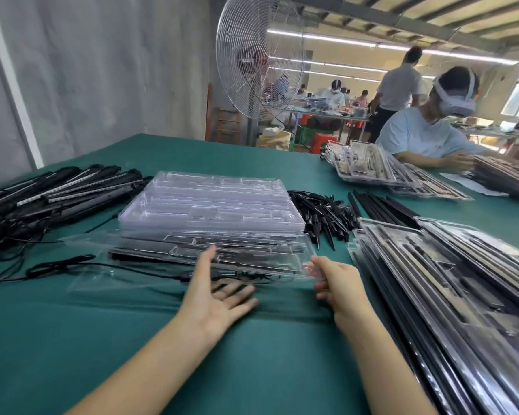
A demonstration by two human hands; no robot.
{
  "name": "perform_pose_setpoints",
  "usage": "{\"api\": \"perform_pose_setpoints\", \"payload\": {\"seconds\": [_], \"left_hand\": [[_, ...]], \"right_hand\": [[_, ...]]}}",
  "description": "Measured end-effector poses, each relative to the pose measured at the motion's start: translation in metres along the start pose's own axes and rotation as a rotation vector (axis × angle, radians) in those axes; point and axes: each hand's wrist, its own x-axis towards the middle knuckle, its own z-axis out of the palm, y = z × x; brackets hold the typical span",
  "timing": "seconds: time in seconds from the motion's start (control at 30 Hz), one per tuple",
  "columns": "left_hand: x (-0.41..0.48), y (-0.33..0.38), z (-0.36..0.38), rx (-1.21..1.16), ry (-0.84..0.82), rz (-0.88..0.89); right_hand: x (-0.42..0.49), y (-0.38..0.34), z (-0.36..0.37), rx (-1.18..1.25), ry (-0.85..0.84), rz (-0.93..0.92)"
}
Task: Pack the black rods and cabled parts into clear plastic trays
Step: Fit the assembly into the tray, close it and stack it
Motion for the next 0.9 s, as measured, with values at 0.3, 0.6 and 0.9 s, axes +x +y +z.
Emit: {"api": "perform_pose_setpoints", "payload": {"seconds": [0.3, 0.6, 0.9], "left_hand": [[0.003, 0.029, -0.021, -0.147, 0.033, 0.145], [0.011, 0.025, -0.010, -0.007, -0.045, 0.046], [0.003, -0.020, 0.003, 0.054, -0.221, 0.047]], "right_hand": [[-0.004, 0.002, 0.000, 0.061, 0.019, 0.003], [-0.017, 0.004, 0.018, 0.648, -0.209, 0.136], [-0.037, 0.003, 0.054, 0.840, -0.259, 0.317]]}}
